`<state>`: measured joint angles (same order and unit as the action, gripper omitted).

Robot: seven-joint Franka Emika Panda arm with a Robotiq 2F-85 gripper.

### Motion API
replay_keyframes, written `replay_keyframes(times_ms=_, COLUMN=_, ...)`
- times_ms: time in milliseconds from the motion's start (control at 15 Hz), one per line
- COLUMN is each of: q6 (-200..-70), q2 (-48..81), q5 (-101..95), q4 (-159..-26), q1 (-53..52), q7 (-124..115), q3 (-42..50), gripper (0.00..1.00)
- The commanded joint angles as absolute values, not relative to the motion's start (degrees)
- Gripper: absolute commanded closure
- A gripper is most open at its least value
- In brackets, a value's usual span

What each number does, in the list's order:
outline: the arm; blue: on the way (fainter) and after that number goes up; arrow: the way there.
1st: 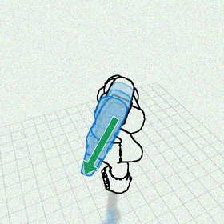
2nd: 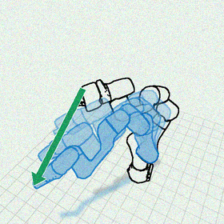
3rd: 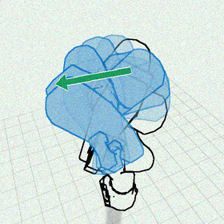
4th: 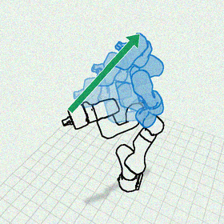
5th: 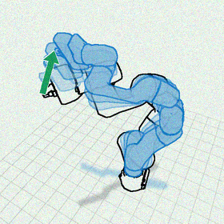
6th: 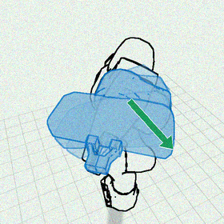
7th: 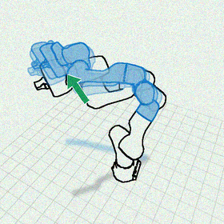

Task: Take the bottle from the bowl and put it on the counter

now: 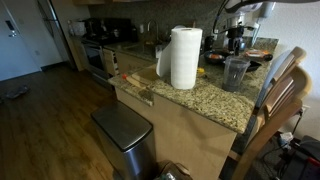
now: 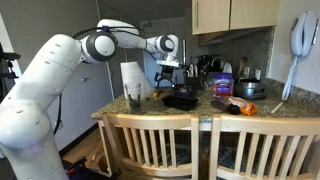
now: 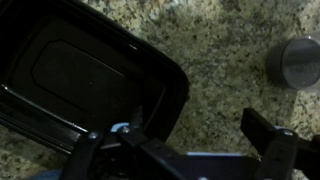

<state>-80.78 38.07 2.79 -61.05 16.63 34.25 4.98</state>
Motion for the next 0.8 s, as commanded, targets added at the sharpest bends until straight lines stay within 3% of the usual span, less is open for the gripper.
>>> replay_keyframes(times_ms=0, q6=-77.0, q2=39.0, q5=-3.9, q4=-62.5, q1=15.8, q7=41.5, q3=6.2, gripper=0.0)
replay_keyframes(times_ms=267, q6=-78.0, q2=39.3, q5=-3.2, q4=-62.2, q1=16.4, q7=40.1, q3=5.4, gripper=0.0)
replay_keyframes(times_ms=733, q6=-97.4, q2=40.8, q5=2.4, q4=-56.8, q1=16.2, q7=31.4, q3=5.8, gripper=0.0)
